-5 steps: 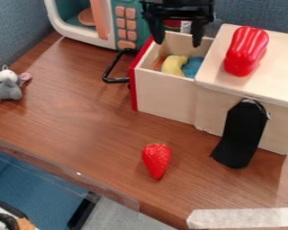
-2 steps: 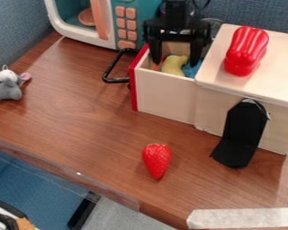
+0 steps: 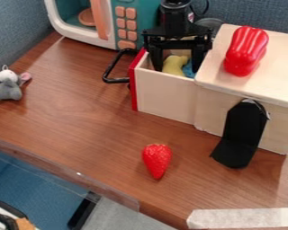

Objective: Puts a yellow thing on the table

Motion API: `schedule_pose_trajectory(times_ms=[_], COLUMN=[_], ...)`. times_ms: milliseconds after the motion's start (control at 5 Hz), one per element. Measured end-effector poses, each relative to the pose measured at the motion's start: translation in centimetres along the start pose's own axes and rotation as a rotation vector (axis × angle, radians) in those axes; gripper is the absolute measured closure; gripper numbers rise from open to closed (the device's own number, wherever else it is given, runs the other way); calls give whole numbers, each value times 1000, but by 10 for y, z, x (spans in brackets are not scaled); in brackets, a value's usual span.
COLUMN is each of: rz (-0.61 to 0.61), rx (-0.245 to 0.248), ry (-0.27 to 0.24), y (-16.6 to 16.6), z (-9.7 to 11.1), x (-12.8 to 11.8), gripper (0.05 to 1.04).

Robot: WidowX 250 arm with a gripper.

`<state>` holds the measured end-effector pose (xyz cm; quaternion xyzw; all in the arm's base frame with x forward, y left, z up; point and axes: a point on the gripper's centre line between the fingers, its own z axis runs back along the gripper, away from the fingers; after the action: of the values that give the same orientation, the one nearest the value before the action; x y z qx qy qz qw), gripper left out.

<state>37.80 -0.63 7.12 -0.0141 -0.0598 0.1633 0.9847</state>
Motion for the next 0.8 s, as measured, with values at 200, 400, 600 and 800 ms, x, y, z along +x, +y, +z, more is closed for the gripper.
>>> schedule_pose_trajectory(times_ms=[200, 400, 600, 800], rz=[18, 26, 7, -44], rx=[-6, -12, -13, -51], ry=[2, 9, 11, -30], y=[1, 1, 1, 0], z=[-1, -2, -1, 19], x=[0, -1, -1, 2], gripper=[422, 607, 607, 608])
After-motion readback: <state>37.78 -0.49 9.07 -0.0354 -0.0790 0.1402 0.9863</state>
